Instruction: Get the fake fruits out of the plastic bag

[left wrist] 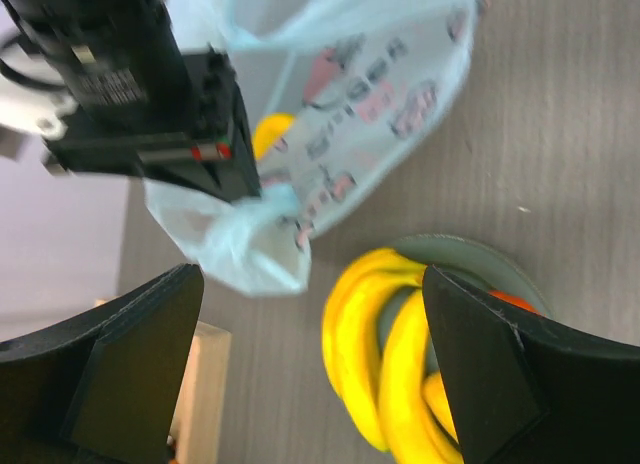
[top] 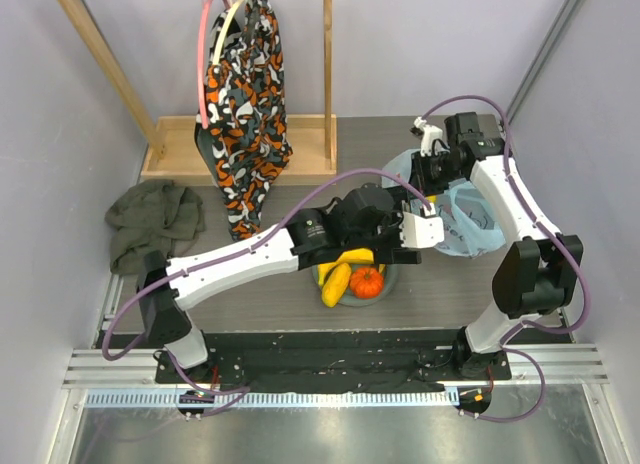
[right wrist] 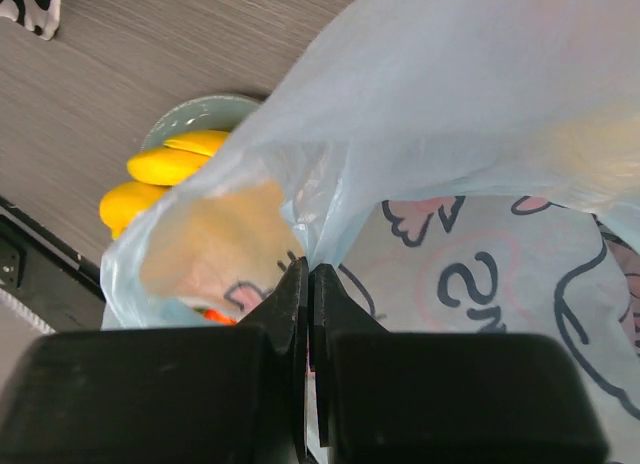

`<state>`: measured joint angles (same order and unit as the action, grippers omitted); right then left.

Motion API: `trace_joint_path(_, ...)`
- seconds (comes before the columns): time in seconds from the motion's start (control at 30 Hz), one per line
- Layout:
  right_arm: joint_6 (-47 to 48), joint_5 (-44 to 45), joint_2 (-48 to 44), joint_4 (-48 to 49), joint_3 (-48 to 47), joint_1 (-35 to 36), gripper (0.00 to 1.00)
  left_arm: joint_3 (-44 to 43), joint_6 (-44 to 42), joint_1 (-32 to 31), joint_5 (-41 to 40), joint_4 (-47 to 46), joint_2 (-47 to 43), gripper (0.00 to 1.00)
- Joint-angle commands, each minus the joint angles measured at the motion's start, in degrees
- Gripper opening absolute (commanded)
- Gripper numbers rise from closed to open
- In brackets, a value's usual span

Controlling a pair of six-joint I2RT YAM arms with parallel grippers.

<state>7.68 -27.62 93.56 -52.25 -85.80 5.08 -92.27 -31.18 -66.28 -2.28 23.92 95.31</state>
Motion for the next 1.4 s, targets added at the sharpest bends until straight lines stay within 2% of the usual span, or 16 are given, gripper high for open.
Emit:
trace_joint_path(0.0,-4.3,-1.6,-2.2,0.3,-2.3,0.3,0.01,-0.7,-6.8,-1.5,-6.3,-9.6,1.4,0.96)
trace_joint_path(0.1,-4.4,-1.9,-2.5,0.0,-1.7,0.3,0.01,-1.5,-10.1,-1.5,-7.6,-10.4,3.2,0.93)
trace_joint_path(0.2,-4.9,-2.7,-3.6,-0.2,-1.3,0.1,0.01,3.6,-16.9,-1.0,-6.8,-14.2,2.6,0.89)
trace_joint_path(0.47,-4.9,-4.2,-5.6,-0.7,-0.6,0.0,0.01,5.3,-22.9,0.8,-5.4,-14.2,5.6,0.78)
trace_joint_path(0.57,-4.8,-4.9,-6.1,-1.3,0.4,-0.1,0.01,7.4,-28.8,2.2,-8.0,-22.1,8.5,0.75)
trace_joint_path(0.6,-4.5,-5.0,-6.5,-1.6,0.8,-0.2,0.01,8.0,-30.1,3.2,-8.8,-25.4,9.4,0.73)
trace_joint_path(0.7,-3.6,-5.2,-6.9,-2.4,1.8,-0.6,0.01,4.4,-31.4,4.9,-10.0,-24.5,13.5,0.53)
trace_joint_path(0.73,-3.3,-5.2,-7.1,-2.7,1.9,-0.8,0.01,2.9,-30.9,5.3,-11.2,-24.2,15.3,0.41)
trace_joint_path(0.8,-2.3,-4.8,-7.6,-3.6,2.9,-1.5,0.02,-0.9,-28.6,6.2,-12.2,-19.6,16.7,0.27)
trace_joint_path(0.83,-1.9,-3.4,-7.8,-4.1,3.0,-1.9,0.08,-1.8,-27.5,6.5,-12.9,-18.4,17.3,0.02)
trace_joint_path(0.87,-0.8,-2.6,-8.0,-4.8,2.5,-2.8,0.24,-2.1,-26.0,6.8,-13.2,-17.2,17.3,0.00)
trace_joint_path(0.9,0.9,-1.7,-8.4,-8.0,1.7,-3.7,0.47,-2.6,-22.5,7.4,-13.2,-16.1,17.1,0.00)
trace_joint_path(0.93,5.9,-1.3,-8.5,-10.2,0.7,-4.4,0.50,-3.4,-20.5,7.7,-13.1,-15.1,16.8,0.00)
trace_joint_path(1.07,14.5,0.3,-12.8,-14.6,3.7,-8.7,0.52,-6.3,-6.8,9.2,-11.6,-8.0,15.7,0.00)
trace_joint_path(1.27,17.3,0.2,-18.0,-13.9,9.9,-8.9,0.52,-8.4,6.5,9.8,-7.0,-4.6,13.5,0.00)
trace_joint_path(1.37,15.2,0.3,-17.2,-9.8,11.8,-8.9,0.47,-11.3,13.8,10.6,-3.4,-1.7,12.6,0.00)
